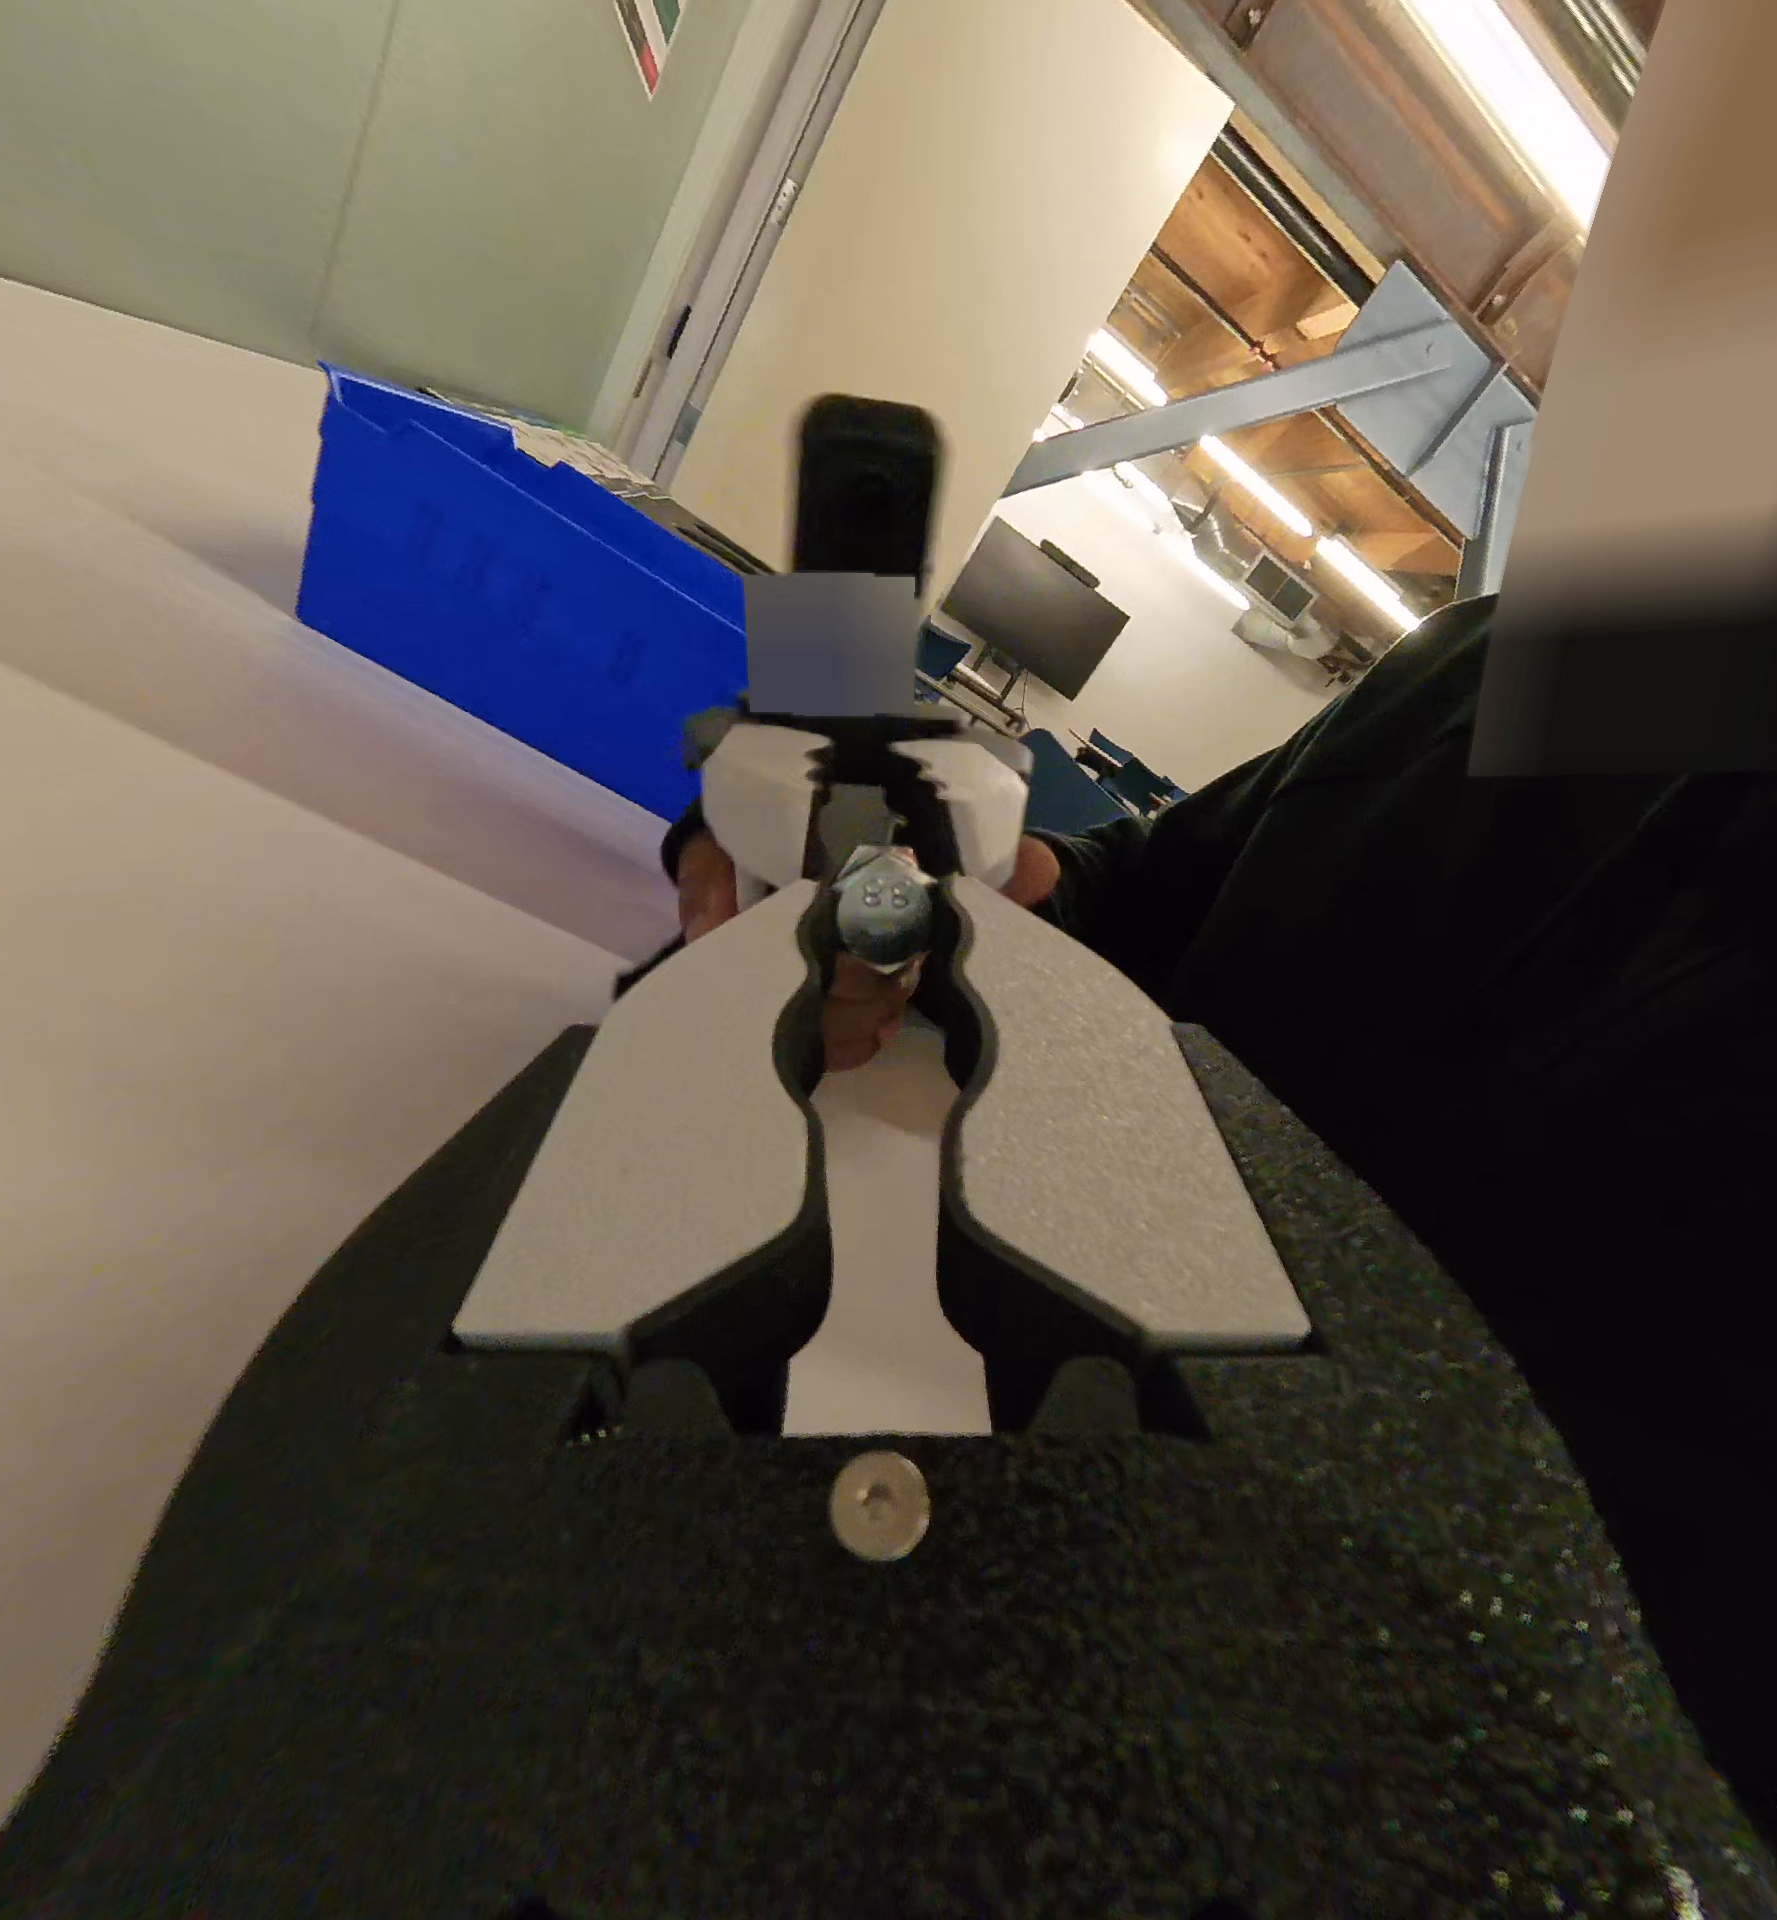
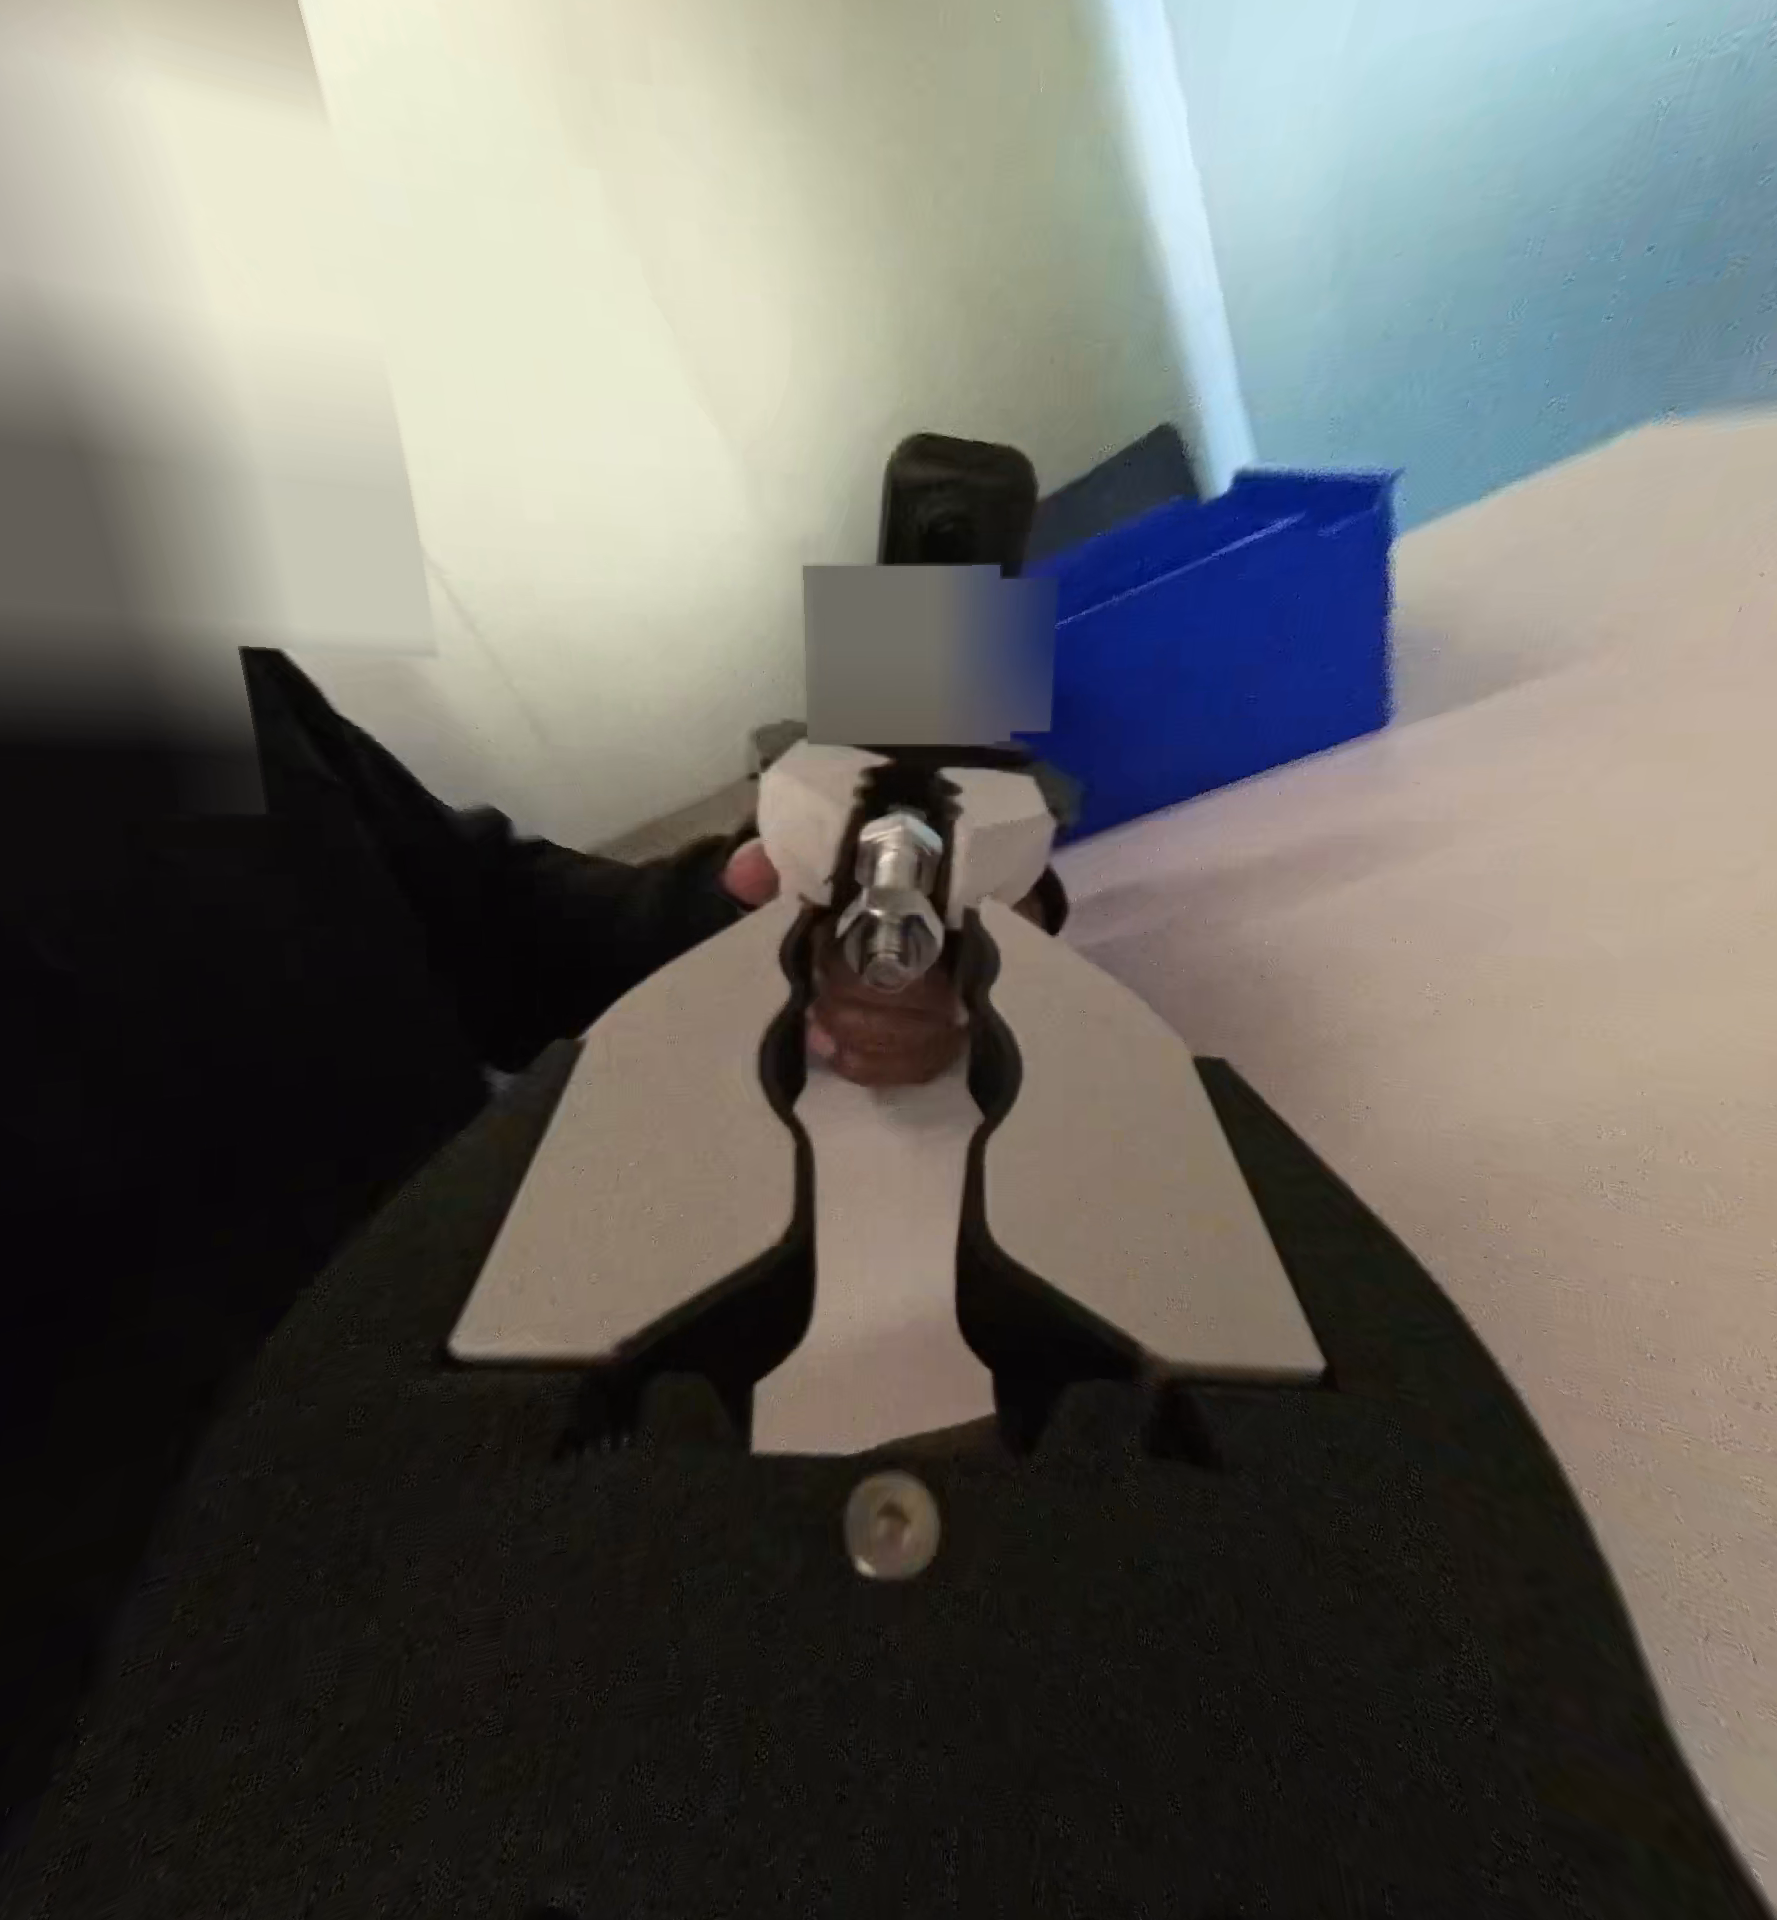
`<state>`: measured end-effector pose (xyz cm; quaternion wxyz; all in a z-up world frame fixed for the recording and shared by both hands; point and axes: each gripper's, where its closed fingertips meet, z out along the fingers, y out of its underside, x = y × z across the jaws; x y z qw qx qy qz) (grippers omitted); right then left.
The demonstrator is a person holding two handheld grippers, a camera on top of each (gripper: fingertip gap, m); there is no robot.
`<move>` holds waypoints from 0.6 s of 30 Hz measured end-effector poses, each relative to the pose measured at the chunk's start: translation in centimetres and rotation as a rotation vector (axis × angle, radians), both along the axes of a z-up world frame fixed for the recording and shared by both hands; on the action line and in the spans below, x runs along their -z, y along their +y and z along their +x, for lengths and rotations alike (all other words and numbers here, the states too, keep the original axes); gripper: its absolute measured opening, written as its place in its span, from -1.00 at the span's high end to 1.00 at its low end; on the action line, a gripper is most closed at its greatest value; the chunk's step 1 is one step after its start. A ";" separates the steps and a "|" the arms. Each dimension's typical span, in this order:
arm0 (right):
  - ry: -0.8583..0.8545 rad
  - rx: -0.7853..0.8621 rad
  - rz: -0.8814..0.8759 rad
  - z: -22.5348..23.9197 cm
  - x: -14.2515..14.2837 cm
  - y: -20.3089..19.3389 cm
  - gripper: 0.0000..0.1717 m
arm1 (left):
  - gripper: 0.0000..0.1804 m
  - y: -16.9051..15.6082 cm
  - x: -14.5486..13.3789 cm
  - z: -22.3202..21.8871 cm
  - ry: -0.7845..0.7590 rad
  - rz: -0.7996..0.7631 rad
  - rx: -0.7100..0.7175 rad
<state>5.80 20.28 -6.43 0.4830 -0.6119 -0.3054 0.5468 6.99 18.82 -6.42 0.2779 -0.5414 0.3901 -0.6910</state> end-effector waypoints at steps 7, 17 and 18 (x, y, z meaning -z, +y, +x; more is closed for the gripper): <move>-0.468 0.270 0.774 -0.3 1.2 -0.4 0.64 | 0.81 0.2 0.3 0.1 0.022 -0.010 -0.011; -0.295 0.087 0.250 -0.8 1.5 -0.7 0.80 | 0.81 -0.1 0.3 0.0 0.022 0.004 0.008; -0.194 -0.008 0.057 -0.8 1.4 -1.0 0.80 | 0.81 -0.2 0.2 0.0 0.018 0.016 0.015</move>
